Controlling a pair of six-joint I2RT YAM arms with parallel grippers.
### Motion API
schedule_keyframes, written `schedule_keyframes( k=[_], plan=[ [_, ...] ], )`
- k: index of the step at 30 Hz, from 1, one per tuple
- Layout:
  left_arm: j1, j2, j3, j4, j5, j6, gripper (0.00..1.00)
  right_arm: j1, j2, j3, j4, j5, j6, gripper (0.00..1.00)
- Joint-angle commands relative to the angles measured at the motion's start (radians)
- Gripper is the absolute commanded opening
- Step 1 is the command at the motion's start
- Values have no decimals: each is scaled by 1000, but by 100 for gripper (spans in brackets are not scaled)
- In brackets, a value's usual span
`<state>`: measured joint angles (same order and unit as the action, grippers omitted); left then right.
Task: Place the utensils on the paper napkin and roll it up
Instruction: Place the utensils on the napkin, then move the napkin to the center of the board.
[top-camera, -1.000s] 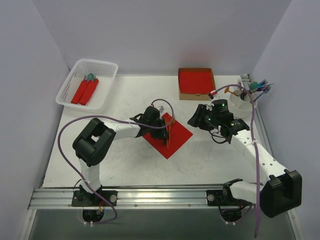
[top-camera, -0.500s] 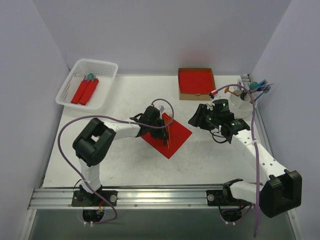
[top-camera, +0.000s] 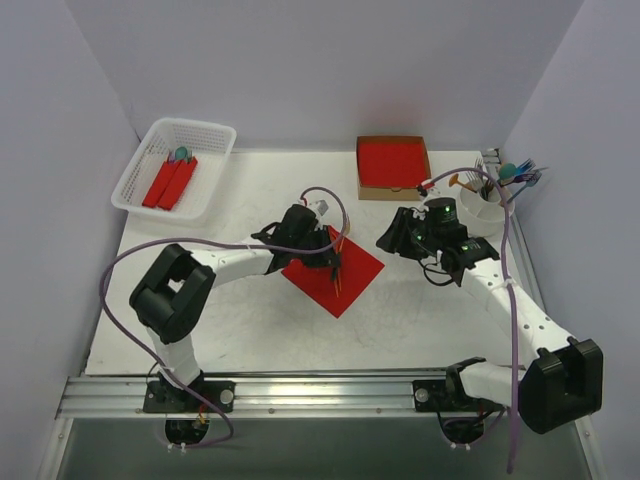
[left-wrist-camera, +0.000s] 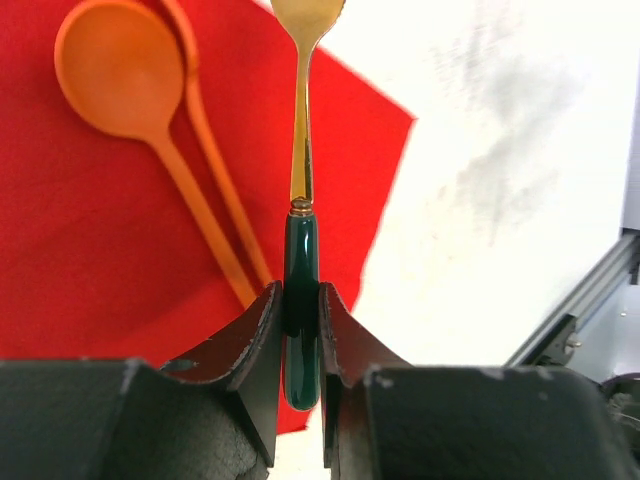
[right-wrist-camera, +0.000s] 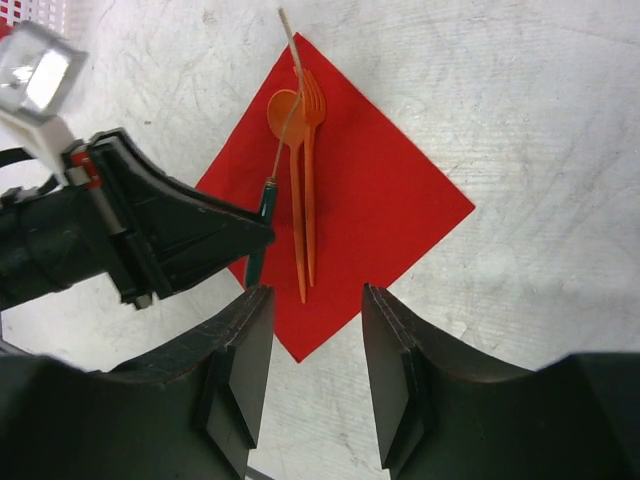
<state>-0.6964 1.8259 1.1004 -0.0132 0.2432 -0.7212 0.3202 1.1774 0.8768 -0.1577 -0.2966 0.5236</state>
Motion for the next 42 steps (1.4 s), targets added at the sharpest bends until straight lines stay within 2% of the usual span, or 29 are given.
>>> schedule_keyframes(
  k=[1,4,6,8,10,18,29,35,42],
  plan=[
    [3,-105,-22,73,-11,2,13,-4,31,-10,44,26,-22,39],
    [3,-144,-63,71,-50,-20,8,-1,89,-9,58,60,-34,33],
    [3,-174,-85,81,-82,-35,6,3,137,-12,73,74,-36,25],
    [2,-197,-126,108,-110,-43,5,11,171,-16,98,88,-36,9],
    [1,-236,-154,124,-154,-47,4,26,221,-22,125,97,-34,0],
    [-2,-298,-227,137,-236,-47,4,42,398,-38,245,163,12,0],
    [1,-304,-266,160,-281,-35,4,60,508,-50,305,223,42,0],
    [0,-281,-286,196,-283,-35,4,82,449,-153,339,293,127,0],
    [-5,-234,-284,228,-285,-37,4,190,257,-304,372,482,309,0]
  ],
)
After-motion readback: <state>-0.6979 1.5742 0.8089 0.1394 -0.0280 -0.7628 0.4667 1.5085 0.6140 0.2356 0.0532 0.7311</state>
